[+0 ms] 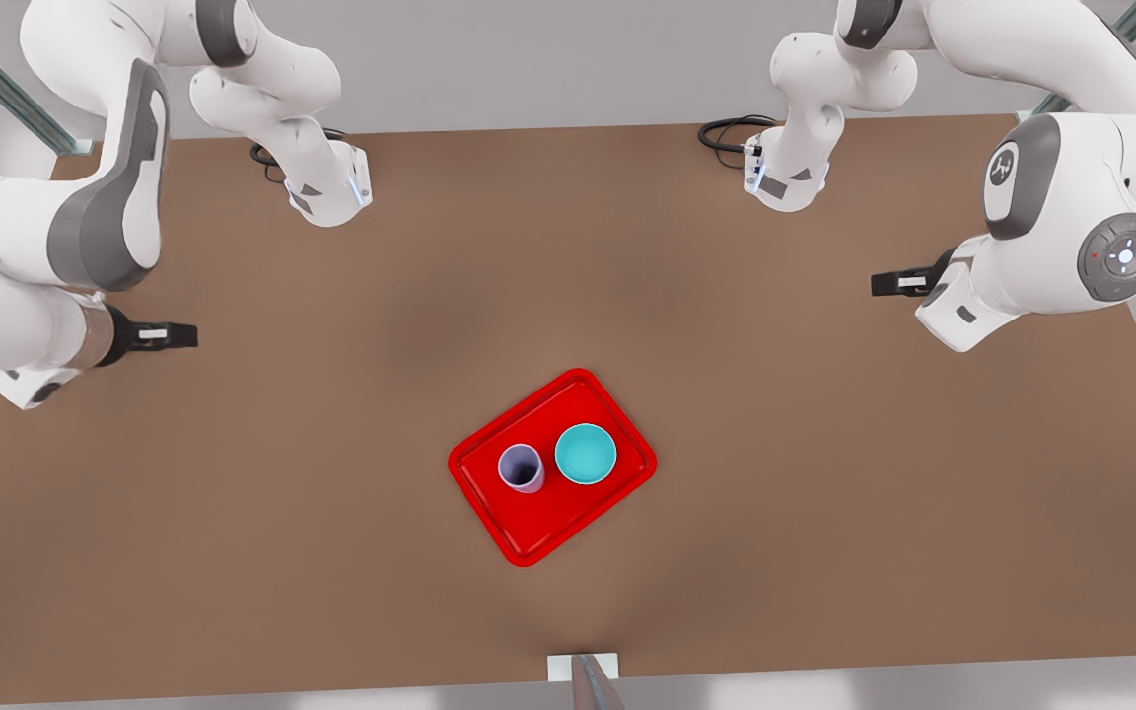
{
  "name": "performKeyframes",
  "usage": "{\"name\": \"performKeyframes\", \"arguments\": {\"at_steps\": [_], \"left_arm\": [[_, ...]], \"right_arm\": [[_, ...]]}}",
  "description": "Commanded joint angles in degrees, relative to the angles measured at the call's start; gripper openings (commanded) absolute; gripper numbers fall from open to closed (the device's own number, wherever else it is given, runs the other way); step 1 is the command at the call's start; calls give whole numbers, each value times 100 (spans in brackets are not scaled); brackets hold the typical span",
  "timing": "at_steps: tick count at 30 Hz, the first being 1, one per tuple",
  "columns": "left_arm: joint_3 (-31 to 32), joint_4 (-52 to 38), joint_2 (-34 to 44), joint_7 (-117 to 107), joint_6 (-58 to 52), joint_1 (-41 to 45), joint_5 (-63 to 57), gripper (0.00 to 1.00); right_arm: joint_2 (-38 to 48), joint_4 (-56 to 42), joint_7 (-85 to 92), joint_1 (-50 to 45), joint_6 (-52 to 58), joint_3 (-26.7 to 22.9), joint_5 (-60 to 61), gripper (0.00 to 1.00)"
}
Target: Place the bowl on the tray with the left arm and the cup on the tray with the right arm
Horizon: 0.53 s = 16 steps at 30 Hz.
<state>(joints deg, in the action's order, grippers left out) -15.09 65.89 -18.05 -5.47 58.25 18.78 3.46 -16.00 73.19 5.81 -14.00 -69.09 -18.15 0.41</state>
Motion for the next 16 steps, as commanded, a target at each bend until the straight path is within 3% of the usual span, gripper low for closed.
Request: {"name": "performKeyframes", "arguments": {"at_steps": [1,16], "left_arm": [[-3,-6,3,-7,-15,-6,-3,100],[15,20,-304,-7,-24,20,32,100]], "right_arm": [[62,20,175,12,-8,22,-6,100],[62,11,175,3,-26,22,-77,100]]}}
